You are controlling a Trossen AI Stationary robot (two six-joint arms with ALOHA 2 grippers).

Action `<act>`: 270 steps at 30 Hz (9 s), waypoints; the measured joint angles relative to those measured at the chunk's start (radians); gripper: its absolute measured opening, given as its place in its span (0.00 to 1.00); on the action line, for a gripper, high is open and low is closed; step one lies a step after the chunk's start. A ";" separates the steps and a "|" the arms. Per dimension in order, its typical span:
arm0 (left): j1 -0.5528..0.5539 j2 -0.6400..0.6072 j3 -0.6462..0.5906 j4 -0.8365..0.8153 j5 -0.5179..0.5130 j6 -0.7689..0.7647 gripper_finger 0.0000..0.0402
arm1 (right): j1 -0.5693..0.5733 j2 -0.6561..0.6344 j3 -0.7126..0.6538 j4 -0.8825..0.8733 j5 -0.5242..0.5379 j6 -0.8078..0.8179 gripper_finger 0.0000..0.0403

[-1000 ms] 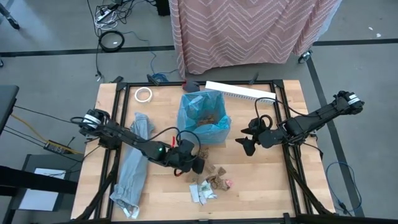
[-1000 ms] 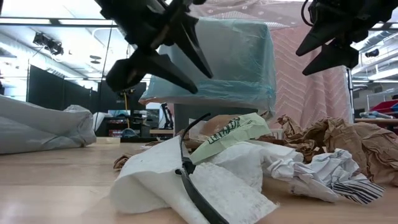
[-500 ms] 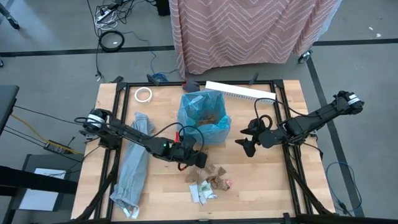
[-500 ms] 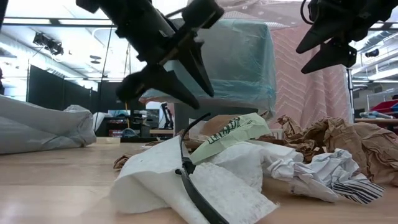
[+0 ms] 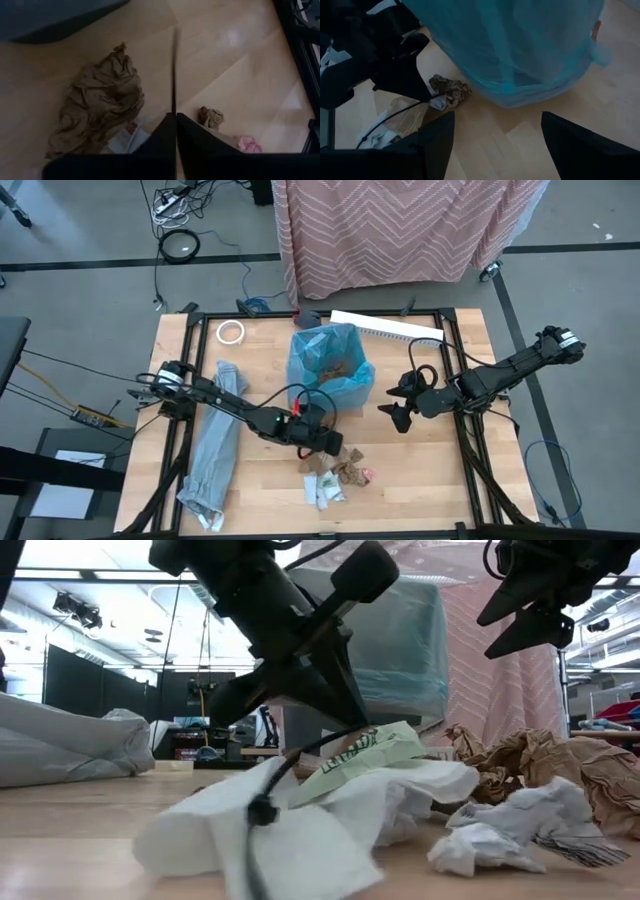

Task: Place trash/remove bag and relplace
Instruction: Put the black zip tie into the trash bin, then put the brown cardboard into the trash bin

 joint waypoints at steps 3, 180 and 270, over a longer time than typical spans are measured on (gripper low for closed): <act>0.000 0.000 0.008 -0.001 0.002 -0.001 0.02 | 0.000 0.000 0.000 0.000 0.000 0.000 0.69; 0.171 -0.084 1.088 -0.381 -0.338 1.474 0.01 | 0.010 0.316 0.000 -0.124 -0.071 -0.203 0.60; 0.221 -0.432 -0.405 1.129 -0.158 1.410 0.38 | 0.009 0.316 0.000 -0.023 -0.070 -0.156 0.68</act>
